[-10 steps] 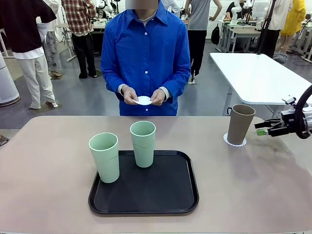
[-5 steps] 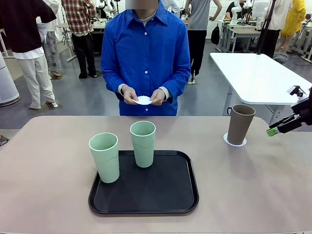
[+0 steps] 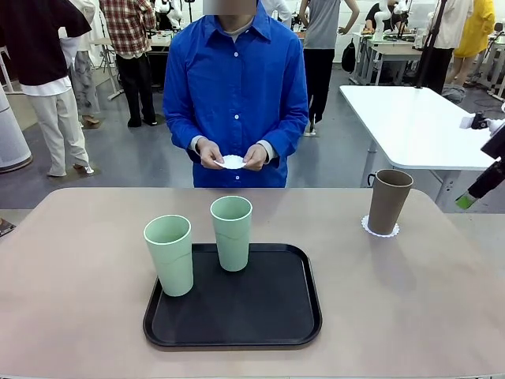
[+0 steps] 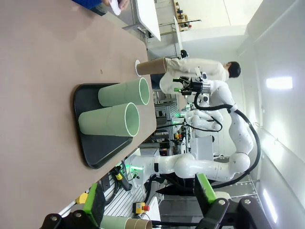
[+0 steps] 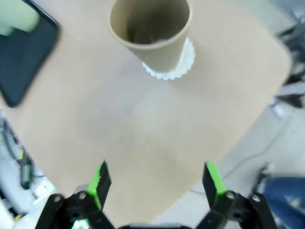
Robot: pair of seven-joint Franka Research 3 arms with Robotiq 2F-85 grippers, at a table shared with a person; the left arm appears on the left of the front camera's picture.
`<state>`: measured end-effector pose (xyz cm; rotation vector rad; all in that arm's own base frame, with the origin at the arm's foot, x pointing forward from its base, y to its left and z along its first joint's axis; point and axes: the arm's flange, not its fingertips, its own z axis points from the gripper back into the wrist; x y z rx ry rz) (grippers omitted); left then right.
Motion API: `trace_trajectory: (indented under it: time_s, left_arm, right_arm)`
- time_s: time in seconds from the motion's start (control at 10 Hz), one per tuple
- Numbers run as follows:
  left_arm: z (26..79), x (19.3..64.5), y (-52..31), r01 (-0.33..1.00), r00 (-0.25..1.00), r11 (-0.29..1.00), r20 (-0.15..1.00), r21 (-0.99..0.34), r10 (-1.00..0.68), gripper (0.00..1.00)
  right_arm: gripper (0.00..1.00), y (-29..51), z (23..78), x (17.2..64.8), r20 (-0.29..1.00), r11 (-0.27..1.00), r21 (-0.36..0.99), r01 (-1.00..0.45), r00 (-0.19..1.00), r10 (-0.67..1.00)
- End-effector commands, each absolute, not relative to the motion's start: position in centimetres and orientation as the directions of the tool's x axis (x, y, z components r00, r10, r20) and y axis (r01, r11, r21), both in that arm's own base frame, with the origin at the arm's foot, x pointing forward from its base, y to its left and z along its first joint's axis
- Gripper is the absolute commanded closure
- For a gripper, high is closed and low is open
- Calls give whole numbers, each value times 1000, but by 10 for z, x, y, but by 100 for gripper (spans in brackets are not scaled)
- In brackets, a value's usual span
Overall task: Place coasters on the table and set cups on them.
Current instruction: Pick up one Reusable plastic cup and place it on a coaster set by the human.
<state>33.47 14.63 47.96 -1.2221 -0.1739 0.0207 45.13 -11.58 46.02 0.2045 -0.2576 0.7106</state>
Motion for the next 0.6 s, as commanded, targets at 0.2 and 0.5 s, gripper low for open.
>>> trace_trajectory:
  time_s: [0.2,0.5]
  left_arm:
    - [481,334,147,90,985,332,133,-939,109,0]
    - [481,334,147,90,985,332,133,-939,109,0]
  right_arm:
    - [0,-77,506,428,243,833,17,-553,811,533]
    - [0,-80,516,430,266,821,16,-570,794,546]
